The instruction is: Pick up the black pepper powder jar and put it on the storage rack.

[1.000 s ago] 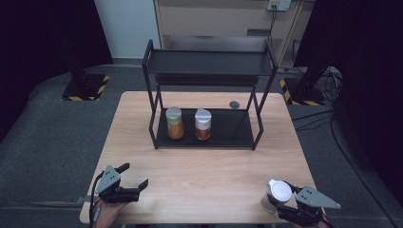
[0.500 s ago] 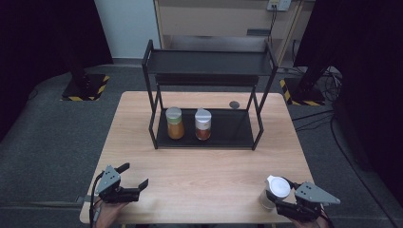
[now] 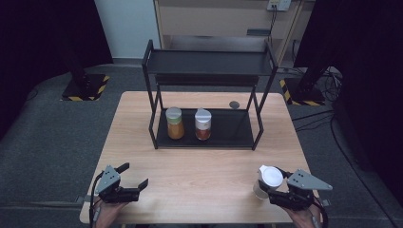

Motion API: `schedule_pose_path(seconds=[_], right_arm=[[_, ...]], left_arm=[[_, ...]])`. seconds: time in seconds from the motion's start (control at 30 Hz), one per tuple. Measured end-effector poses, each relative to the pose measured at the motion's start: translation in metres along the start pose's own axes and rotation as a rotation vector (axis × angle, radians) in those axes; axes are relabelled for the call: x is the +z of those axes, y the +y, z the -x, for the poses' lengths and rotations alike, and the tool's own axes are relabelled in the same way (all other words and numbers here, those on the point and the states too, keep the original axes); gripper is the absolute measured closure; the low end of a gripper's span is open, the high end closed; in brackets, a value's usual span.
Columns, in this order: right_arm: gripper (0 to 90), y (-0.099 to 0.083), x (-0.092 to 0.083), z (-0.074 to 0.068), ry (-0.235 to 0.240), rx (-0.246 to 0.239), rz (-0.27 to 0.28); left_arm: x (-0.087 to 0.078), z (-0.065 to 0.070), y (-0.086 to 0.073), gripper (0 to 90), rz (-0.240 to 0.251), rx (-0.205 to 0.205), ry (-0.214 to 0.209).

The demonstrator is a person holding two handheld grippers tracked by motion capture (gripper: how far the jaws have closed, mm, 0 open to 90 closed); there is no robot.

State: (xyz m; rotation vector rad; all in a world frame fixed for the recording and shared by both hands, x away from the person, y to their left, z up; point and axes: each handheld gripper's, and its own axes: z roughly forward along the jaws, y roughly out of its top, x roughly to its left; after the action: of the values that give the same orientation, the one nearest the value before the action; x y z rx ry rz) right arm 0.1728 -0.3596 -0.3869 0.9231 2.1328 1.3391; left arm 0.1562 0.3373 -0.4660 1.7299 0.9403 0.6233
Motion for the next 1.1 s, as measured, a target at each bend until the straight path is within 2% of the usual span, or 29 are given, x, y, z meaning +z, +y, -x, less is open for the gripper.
schedule_pose_path(seconds=[0.47, 0.63, 1.1], right_arm=[[31.4, 0.035, 0.026, -0.002, 0.039, 0.009, -0.002], [31.4, 0.043, 0.037, -0.003, 0.041, 0.005, -0.002], [31.4, 0.066, 0.065, -0.004, 0.030, 0.031, -0.003]], left_arm=[[0.000, 0.000, 0.000, 3.0, -0.001, 0.001, -0.002], [0.000, 0.000, 0.000, 3.0, 0.000, 0.001, -0.002], [0.000, -0.001, 0.000, 3.1, -0.001, 0.002, -0.004]])
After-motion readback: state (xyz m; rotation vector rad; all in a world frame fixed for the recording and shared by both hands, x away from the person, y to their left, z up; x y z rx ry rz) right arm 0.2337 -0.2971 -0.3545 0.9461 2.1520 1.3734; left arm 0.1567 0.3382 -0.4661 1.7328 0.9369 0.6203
